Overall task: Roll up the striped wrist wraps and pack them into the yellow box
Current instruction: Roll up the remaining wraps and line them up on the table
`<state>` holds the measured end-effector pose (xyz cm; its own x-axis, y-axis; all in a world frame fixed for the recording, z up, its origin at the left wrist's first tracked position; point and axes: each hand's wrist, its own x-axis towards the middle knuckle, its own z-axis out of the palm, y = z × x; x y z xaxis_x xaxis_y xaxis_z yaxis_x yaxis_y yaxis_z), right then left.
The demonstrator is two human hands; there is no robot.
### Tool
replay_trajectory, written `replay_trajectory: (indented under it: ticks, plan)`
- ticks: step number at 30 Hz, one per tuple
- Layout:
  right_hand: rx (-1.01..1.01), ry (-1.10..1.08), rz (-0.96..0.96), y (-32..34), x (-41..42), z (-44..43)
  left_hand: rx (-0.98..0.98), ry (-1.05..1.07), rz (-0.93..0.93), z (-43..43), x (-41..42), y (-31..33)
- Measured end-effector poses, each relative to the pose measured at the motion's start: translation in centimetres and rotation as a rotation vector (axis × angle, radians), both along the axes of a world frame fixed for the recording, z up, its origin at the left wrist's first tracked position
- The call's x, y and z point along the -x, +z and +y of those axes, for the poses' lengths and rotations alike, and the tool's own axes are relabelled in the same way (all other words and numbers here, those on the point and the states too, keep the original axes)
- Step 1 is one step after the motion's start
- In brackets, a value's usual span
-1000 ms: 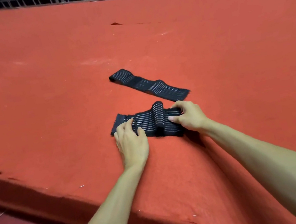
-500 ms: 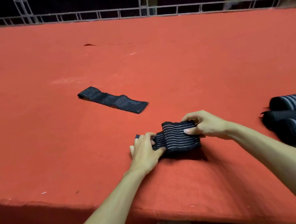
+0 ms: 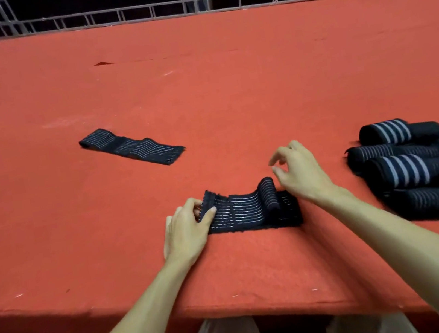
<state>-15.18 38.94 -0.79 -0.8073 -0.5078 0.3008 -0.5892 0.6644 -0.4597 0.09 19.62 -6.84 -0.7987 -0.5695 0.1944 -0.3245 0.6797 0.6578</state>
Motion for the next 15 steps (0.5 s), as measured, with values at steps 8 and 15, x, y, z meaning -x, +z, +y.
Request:
replay_trajectory:
  ticks: [8, 15]
  plan:
    - [-0.529, 0.140, -0.182, -1.2, -4.9, -5.6, -0.103, 0.013, 0.033, -0.4, 0.0, 0.0]
    - [-0.394, 0.105, -0.340, -0.1, -4.6, -5.0, -0.191, 0.026, 0.088, -0.4, 0.1, 0.2]
